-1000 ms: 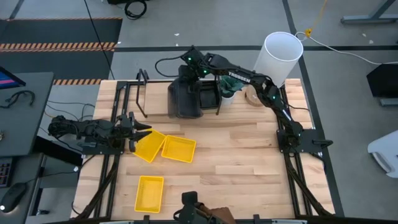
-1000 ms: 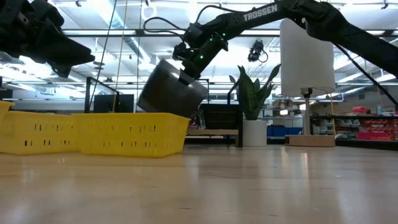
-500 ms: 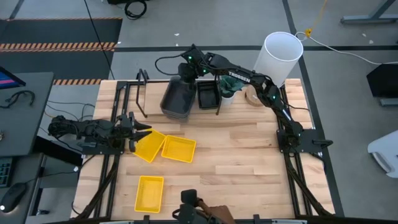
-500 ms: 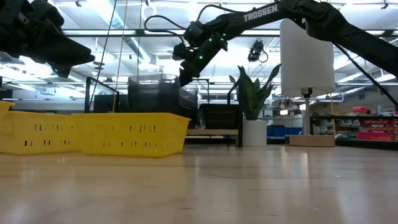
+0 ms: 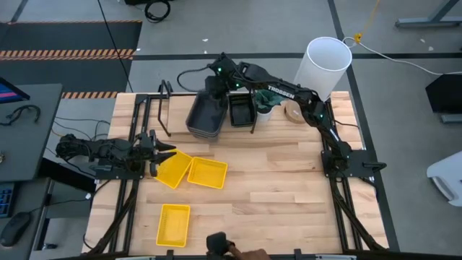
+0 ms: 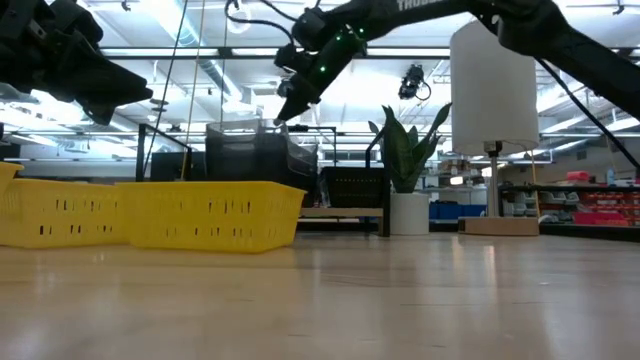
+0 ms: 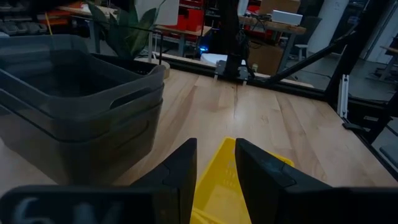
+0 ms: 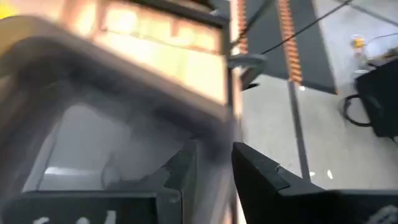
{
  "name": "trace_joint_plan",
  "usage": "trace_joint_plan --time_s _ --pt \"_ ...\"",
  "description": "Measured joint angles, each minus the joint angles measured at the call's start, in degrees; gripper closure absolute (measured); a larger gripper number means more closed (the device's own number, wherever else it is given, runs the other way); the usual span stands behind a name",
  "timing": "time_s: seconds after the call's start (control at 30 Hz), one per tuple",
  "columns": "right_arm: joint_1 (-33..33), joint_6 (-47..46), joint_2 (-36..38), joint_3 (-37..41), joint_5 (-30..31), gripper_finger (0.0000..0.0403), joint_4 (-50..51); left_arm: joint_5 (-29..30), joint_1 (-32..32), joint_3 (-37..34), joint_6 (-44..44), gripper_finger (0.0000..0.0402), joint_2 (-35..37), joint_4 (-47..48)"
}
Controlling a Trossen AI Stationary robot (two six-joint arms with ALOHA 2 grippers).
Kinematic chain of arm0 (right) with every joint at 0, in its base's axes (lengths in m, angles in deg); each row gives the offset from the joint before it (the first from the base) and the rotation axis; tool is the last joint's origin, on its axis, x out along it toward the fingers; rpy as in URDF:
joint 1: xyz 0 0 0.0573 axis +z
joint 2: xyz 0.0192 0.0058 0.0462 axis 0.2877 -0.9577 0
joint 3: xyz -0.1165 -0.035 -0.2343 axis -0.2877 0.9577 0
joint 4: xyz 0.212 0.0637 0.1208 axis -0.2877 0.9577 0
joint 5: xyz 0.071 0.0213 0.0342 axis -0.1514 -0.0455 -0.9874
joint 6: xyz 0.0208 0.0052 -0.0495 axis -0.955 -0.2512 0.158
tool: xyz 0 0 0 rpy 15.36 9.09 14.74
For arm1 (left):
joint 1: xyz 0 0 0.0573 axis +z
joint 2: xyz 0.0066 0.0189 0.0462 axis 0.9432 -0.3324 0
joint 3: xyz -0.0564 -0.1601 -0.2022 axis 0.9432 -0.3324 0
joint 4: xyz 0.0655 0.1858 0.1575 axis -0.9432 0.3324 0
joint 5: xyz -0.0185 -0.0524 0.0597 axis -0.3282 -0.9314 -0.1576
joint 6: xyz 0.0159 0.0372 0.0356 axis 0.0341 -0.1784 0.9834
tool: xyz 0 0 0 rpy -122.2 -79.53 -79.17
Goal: Stack baskets on shelf by color
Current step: Put the stacked transparent black bins on the shelf
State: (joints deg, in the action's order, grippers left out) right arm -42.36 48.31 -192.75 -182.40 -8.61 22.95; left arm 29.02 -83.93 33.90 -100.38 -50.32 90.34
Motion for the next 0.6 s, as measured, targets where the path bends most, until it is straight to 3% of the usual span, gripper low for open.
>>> trace_joint_plan --time_s 0.33,0.6 --pt "5.5 -0.8 0.1 -0.2 2.5 0.0297 9.9 0.0 0.0 0.0 0.0 0.0285 0.0 0.0" --pt "11.0 -4.8 1.8 -0.3 -1.6 0.0297 10.1 0.0 0.0 0.0 0.0 0.0285 0.0 0.0"
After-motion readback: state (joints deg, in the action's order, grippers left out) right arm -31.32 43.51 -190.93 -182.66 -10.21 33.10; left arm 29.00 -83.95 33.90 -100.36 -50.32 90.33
